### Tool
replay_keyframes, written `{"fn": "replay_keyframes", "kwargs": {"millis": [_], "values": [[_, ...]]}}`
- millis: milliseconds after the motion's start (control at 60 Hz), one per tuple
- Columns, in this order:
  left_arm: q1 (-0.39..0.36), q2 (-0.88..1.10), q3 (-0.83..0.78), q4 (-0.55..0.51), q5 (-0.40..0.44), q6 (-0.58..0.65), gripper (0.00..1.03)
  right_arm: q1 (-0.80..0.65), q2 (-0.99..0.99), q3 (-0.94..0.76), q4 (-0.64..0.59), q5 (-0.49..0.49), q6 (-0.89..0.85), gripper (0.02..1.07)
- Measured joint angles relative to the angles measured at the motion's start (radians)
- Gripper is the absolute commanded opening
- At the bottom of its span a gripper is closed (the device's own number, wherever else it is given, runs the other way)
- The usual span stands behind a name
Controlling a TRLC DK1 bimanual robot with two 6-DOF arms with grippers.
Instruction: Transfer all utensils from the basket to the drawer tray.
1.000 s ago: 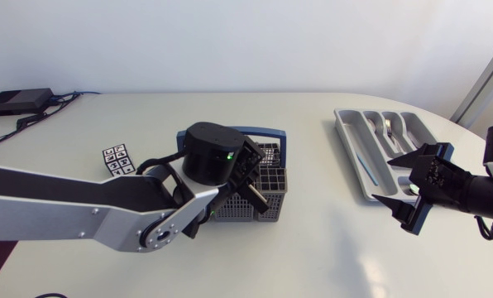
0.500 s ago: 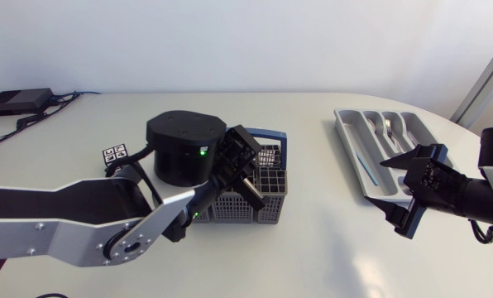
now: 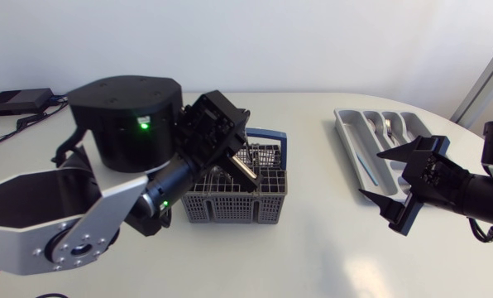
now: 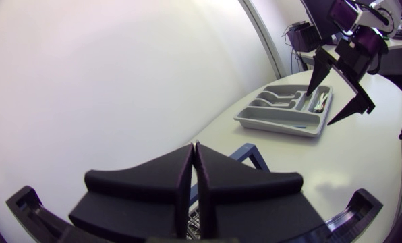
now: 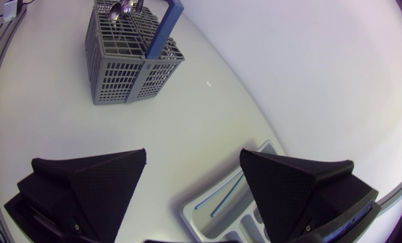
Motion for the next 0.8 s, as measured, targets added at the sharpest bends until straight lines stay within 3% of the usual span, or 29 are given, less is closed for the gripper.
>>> {"fn": "replay_keyframes", "kwargs": {"millis": [133, 467, 700, 800], "values": [[-0.02, -0.05, 0.0, -0.014, -0.005, -0.008, 0.03, 0.064, -0.055, 0.003, -0.021, 0.025, 0.09, 0.98], [-0.06, -0.067, 0.071, -0.191, 0.003, -0.165, 0.03, 0.326, -0.109, 0.136, -0.079, 0.101, 0.406, 0.93], [-0.057, -0.05, 0.15, -0.274, 0.058, -0.276, 0.03, 0.48, -0.007, 0.255, -0.085, 0.104, 0.592, 0.92], [-0.05, -0.035, 0.176, -0.308, 0.084, -0.317, 0.03, 0.527, 0.058, 0.283, -0.078, 0.104, 0.646, 0.84]]}}
